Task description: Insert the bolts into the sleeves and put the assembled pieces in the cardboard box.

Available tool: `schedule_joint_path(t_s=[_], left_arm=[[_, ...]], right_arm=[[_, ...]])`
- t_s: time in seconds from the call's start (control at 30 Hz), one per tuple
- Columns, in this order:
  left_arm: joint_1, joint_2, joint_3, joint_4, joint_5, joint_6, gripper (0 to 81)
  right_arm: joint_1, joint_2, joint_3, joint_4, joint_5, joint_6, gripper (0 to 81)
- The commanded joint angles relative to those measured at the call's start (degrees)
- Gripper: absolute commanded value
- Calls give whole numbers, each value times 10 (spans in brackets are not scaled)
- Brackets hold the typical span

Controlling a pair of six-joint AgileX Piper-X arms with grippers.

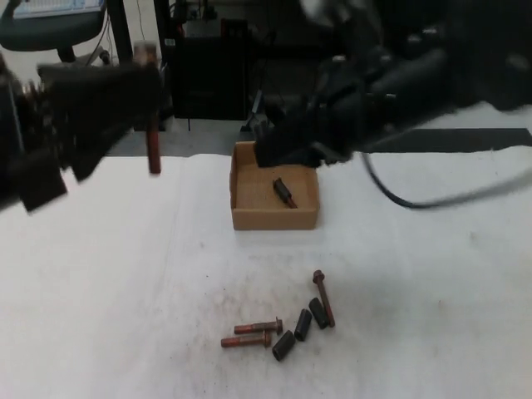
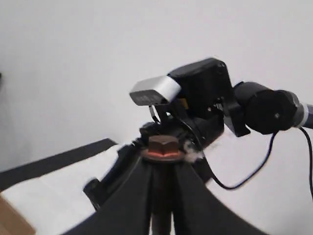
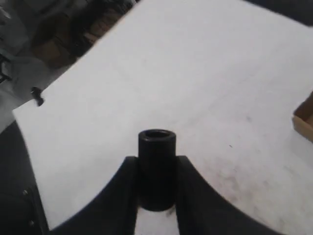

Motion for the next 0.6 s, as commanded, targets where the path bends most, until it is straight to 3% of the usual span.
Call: schedule_joint_path(t_s=[0.0,0.23,0.3,0.43,0.57], left_arm=[[0,46,-2,-167,35,-78,2],[-8,139,-2,-370,37,-241,2],[-23,166,-2,-424,37,-280,2],[-62,196,-2,-473,37,-304,2],[-85,199,-2,-481,37,-303,2]], right_arm=[[3,-18,21,-30,-32,18,6],[60,-128,201,-255,-40,53,6],[81,-127,216,-311,-33,66,6],[126,-110,219,-377,65,76,6],[130,-98,219,-411,91,76,6]])
